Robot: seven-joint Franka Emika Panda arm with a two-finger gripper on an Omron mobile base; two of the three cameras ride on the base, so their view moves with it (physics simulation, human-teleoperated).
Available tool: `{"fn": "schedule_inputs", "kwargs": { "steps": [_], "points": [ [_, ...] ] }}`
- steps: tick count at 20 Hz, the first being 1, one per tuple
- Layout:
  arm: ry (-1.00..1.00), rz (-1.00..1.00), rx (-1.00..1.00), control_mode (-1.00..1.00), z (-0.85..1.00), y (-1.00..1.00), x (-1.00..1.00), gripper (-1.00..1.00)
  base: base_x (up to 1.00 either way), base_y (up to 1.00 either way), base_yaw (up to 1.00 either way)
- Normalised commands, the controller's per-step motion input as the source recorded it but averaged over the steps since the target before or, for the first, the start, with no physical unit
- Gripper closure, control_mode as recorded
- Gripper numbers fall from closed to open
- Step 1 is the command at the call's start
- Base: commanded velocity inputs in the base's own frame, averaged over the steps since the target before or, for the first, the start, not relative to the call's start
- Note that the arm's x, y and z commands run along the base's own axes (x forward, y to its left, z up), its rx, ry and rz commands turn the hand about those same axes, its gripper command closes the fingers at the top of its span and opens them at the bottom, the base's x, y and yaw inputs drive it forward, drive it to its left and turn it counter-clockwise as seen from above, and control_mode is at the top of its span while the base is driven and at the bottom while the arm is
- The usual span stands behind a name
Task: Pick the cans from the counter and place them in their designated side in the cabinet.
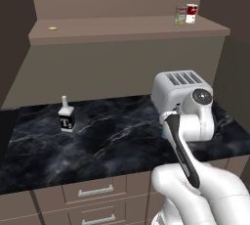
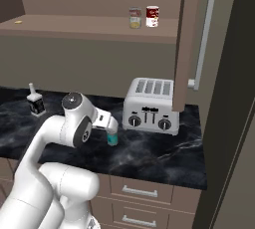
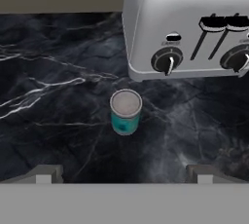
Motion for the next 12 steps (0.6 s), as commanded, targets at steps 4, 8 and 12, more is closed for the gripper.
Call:
{"fn": "schedule_inputs", "kwargs": {
  "steps": [4, 8, 12],
  "points": [
    [0.00, 0.00, 0.00, -1.00, -0.20, 0.00, 0.22, -1.00, 0.00, 0.00, 0.00],
    [0.00, 0.00, 0.01, -1.00, -0.19, -0.02, 0.26, -1.00, 0.00, 0.00, 0.00],
    [0.00, 0.00, 0.01, -1.00, -0.18, -0.06, 0.27, -1.00, 0.00, 0.00, 0.00]
  ]
}}
